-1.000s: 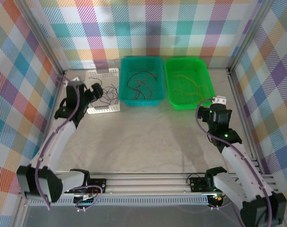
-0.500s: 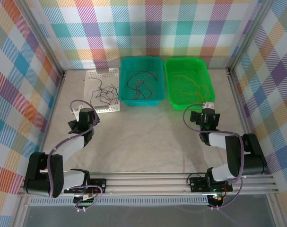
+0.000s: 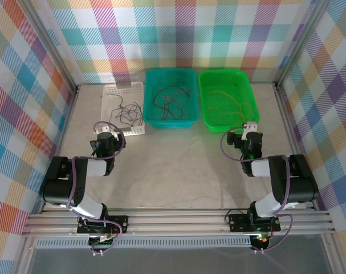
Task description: Untangle the cables
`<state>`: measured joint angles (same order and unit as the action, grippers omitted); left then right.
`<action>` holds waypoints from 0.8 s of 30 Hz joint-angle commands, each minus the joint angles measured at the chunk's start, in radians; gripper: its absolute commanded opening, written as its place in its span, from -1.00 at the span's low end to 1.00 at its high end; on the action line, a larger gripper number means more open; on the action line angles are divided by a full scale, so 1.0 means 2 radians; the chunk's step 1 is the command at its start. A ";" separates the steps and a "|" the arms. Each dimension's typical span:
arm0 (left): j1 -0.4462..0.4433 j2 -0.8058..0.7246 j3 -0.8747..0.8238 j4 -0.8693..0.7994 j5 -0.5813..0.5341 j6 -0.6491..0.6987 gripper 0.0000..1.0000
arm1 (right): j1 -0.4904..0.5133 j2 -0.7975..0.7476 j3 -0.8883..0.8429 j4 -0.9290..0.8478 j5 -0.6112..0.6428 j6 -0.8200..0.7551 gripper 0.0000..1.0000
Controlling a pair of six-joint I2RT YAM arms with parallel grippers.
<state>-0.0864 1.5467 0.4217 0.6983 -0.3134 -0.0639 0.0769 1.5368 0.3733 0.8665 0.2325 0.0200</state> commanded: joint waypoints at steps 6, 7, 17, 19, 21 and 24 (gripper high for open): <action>-0.006 0.007 -0.013 0.074 0.009 0.022 1.00 | -0.002 0.000 0.000 0.020 -0.014 -0.003 0.99; -0.007 0.007 -0.014 0.078 0.008 0.025 1.00 | -0.004 -0.001 0.002 0.016 -0.017 0.000 0.99; -0.008 0.007 -0.013 0.075 0.009 0.026 1.00 | -0.009 -0.001 0.004 0.012 -0.026 0.002 0.99; -0.008 0.008 -0.012 0.074 0.016 0.029 1.00 | -0.009 -0.001 0.004 0.011 -0.026 0.002 0.99; -0.007 0.008 -0.009 0.070 0.025 0.032 1.00 | -0.009 -0.001 0.004 0.011 -0.026 0.002 0.99; -0.007 0.008 -0.011 0.072 0.026 0.032 1.00 | -0.009 -0.001 0.004 0.011 -0.026 0.003 0.99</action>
